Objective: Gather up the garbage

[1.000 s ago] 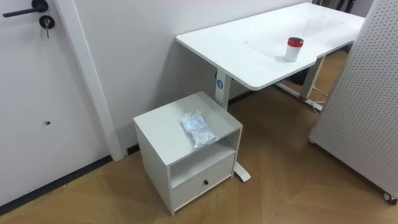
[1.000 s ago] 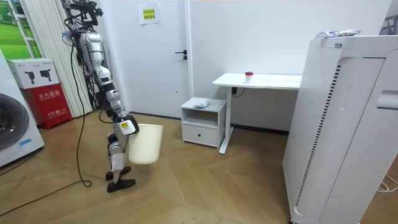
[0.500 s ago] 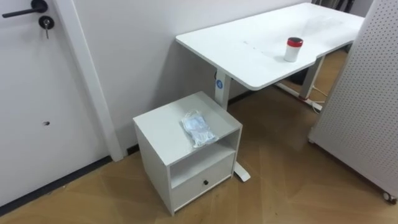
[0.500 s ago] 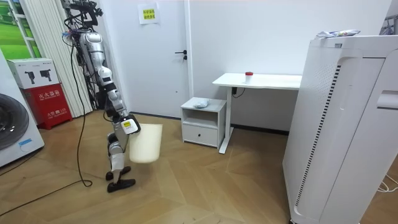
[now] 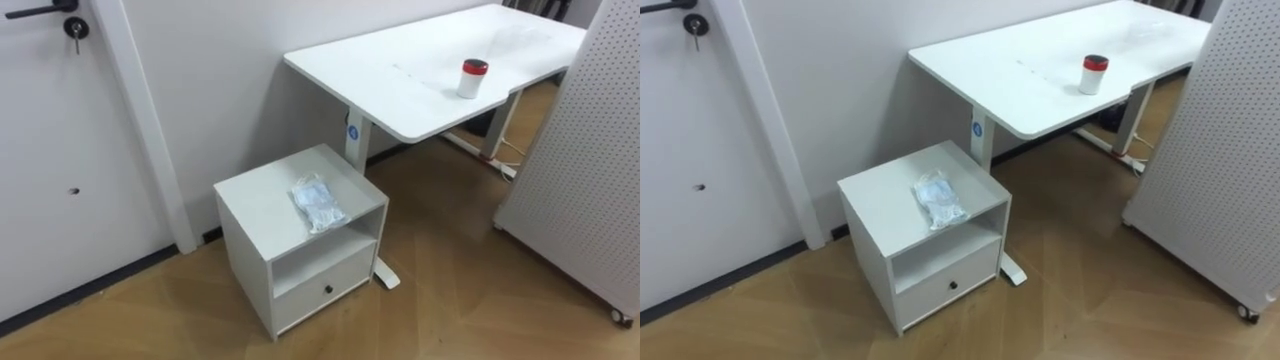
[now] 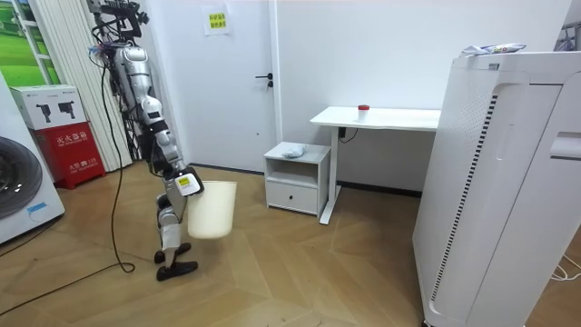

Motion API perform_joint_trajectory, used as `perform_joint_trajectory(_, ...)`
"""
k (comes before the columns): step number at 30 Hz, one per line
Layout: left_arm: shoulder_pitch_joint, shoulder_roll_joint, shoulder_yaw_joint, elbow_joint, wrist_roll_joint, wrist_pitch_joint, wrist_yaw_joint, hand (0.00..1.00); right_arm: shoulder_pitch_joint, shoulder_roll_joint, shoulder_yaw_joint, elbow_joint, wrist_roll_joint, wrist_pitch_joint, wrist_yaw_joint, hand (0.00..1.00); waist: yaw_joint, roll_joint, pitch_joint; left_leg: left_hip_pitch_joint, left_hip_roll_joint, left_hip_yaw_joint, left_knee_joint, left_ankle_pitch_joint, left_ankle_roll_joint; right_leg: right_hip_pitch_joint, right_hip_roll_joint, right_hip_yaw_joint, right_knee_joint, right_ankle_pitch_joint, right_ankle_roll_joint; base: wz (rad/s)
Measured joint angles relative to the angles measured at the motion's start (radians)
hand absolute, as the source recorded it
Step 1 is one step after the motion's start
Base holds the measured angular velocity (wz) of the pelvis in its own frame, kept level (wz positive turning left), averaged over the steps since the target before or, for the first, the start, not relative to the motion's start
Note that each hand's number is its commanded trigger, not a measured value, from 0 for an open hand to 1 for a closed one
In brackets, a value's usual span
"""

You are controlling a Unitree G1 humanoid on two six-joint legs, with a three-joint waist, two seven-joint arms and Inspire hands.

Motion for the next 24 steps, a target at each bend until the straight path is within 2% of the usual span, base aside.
perform_joint_trajectory(2,-0.016,0.0,0.0,0.0,0.018,0.004,-0.001,0.0,-0.002,0.0,0.0,-0.001,-0.001,-0.002,0.003,1.0,0.0,0.004,0.0007,-0.018,0.0,-0.007,0.029,-0.007,-0.002,-0.008,-0.002,-0.008,0.009,-0.006,-0.002,0.13)
perform_joint_trajectory(4,-0.034,0.002,0.0,0.006,0.026,0.006,-0.009,0.0,-0.006,-0.002,0.0,-0.003,-0.008,-0.002,0.011,1.0,0.002,0.0,0.0106,-0.052,0.004,-0.009,0.111,-0.035,-0.01,-0.028,-0.001,-0.018,0.056,-0.039,-0.006,0.08)
perform_joint_trajectory(5,-0.036,0.003,0.001,0.007,0.035,0.007,-0.013,0.0,-0.007,-0.003,-0.001,-0.003,-0.018,-0.002,0.014,1.0,0.002,-0.001,0.0102,-0.063,0.006,-0.009,0.135,-0.045,-0.014,-0.038,-0.001,-0.019,0.076,-0.051,-0.008,0.0)
perform_joint_trajectory(7,-0.036,0.006,0.001,0.007,0.059,0.011,-0.023,0.0,-0.021,-0.008,-0.001,-0.007,-0.042,-0.001,0.017,1.0,0.002,0.005,0.0116,-0.115,0.033,-0.002,0.257,-0.106,-0.026,-0.087,0.004,-0.025,0.181,-0.109,-0.021,-0.11)
perform_joint_trajectory(8,-0.036,0.008,0.003,0.007,0.059,0.012,-0.027,0.0,-0.025,-0.009,0.0,-0.007,-0.043,-0.001,0.019,1.0,0.004,0.005,0.0117,-0.128,0.04,0.002,0.287,-0.121,-0.031,-0.1,0.008,-0.025,0.211,-0.126,-0.026,-0.13)
perform_joint_trajectory(9,-0.041,0.012,0.008,0.008,0.06,0.014,-0.032,0.0,-0.026,-0.01,0.0,-0.007,-0.041,-0.001,0.023,1.0,0.004,0.002,0.01,-0.149,0.054,0.009,0.349,-0.144,-0.049,-0.119,0.009,-0.023,0.262,-0.16,-0.043,-0.05)
perform_joint_trajectory(11,-0.037,0.016,0.006,0.008,0.059,0.021,-0.034,0.0,-0.026,-0.012,0.001,-0.007,-0.041,-0.004,0.025,1.0,0.004,-0.003,0.0078,-0.171,0.07,0.025,0.425,-0.148,-0.059,-0.123,0.009,-0.019,0.301,-0.191,-0.06,0.0)
perform_joint_trajectory(12,-0.035,0.016,-0.002,0.008,0.059,0.027,-0.033,0.0,-0.025,-0.016,0.002,-0.008,-0.04,-0.006,0.023,1.0,0.004,-0.002,0.0065,-0.182,0.088,0.052,0.468,-0.146,-0.064,-0.122,0.013,-0.017,0.318,-0.201,-0.066,0.0)
perform_joint_trajectory(13,-0.032,0.016,-0.002,0.007,0.063,0.031,-0.033,0.0,-0.022,-0.018,0.002,-0.008,-0.04,-0.006,0.021,1.0,0.002,-0.003,0.007,-0.2,0.102,0.075,0.513,-0.131,-0.087,-0.121,0.014,-0.015,0.329,-0.208,-0.075,0.0)
perform_joint_trajectory(14,-0.032,0.016,-0.002,0.007,0.067,0.034,-0.033,0.0,-0.021,-0.018,0.001,-0.008,-0.04,-0.006,0.021,1.0,-0.002,-0.003,0.0065,-0.215,0.108,0.082,0.543,-0.119,-0.099,-0.119,0.015,-0.013,0.329,-0.209,-0.077,0.11)
perform_joint_trajectory(15,-0.031,0.016,-0.004,0.006,0.069,0.039,-0.033,0.0,-0.025,-0.02,0.0,-0.01,-0.037,-0.005,0.018,1.0,-0.003,-0.017,0.0097,-0.271,0.102,0.08,0.619,-0.077,-0.1,-0.11,0.02,0.01,0.331,-0.213,-0.085,0.27)
perform_joint_trajectory(16,-0.029,0.015,-0.024,0.006,0.068,0.045,-0.034,0.0,-0.013,-0.026,0.0,-0.009,-0.026,0.0,0.011,1.0,-0.005,-0.021,0.0037,-0.32,0.079,0.071,0.602,-0.074,-0.085,-0.104,0.023,0.046,0.329,-0.218,-0.092,0.41)
perform_joint_trajectory(17,-0.031,0.015,-0.047,0.004,0.066,0.045,-0.036,0.0,-0.003,-0.034,0.0,-0.009,-0.009,0.009,-0.003,1.0,-0.001,-0.022,0.0035,-0.363,0.047,0.077,0.522,-0.067,-0.086,-0.098,0.024,0.079,0.326,-0.222,-0.098,0.36)
perform_joint_trajectory(18,-0.03,0.014,-0.052,0.004,0.063,0.044,-0.038,0.0,0.001,-0.038,0.0,-0.009,-0.006,0.014,-0.01,1.0,0.001,-0.022,0.0029,-0.383,0.032,0.082,0.469,-0.057,-0.095,-0.095,0.024,0.095,0.325,-0.225,-0.099,0.12)
perform_joint_trajectory(19,-0.024,0.014,-0.051,-0.001,0.062,0.043,-0.039,0.0,0.004,-0.043,0.001,-0.008,-0.005,0.015,-0.019,1.0,0.02,-0.025,-0.0004,-0.411,0.013,0.086,0.349,-0.012,-0.103,-0.082,0.025,0.126,0.321,-0.227,-0.098,-0.13)
perform_joint_trajectory(20,-0.018,0.014,-0.05,-0.002,0.062,0.041,-0.038,0.0,0.006,-0.046,0.001,-0.007,-0.005,0.015,-0.023,1.0,0.028,-0.019,-0.0016,-0.42,0.011,0.086,0.286,0.015,-0.106,-0.074,0.027,0.135,0.313,-0.228,-0.095,-0.35)
perform_joint_trajectory(22,0.015,0.018,-0.042,-0.002,0.06,0.035,-0.037,0.0,0.011,-0.047,0.021,-0.02,-0.012,0.014,-0.03,1.0,0.034,-0.011,-0.0004,-0.428,0.007,0.084,0.09,0.113,-0.098,-0.027,0.029,0.157,0.292,-0.251,-0.096,-0.45)
perform_joint_trajectory(23,0.022,0.017,-0.035,-0.001,0.06,0.034,-0.038,0.0,0.015,-0.046,0.024,-0.024,-0.02,0.015,-0.029,1.0,0.036,-0.012,-0.0001,-0.427,0.011,0.081,0.074,0.148,-0.092,-0.015,0.027,0.169,0.291,-0.262,-0.095,-0.57)
perform_joint_trajectory(24,0.031,0.016,-0.029,-0.001,0.059,0.031,-0.042,0.0,0.023,-0.045,0.031,-0.036,-0.036,0.018,-0.03,1.0,0.048,-0.021,-0.0028,-0.414,0.009,0.093,0.068,0.222,-0.073,0.003,0.017,0.197,0.286,-0.28,-0.089,-0.65)
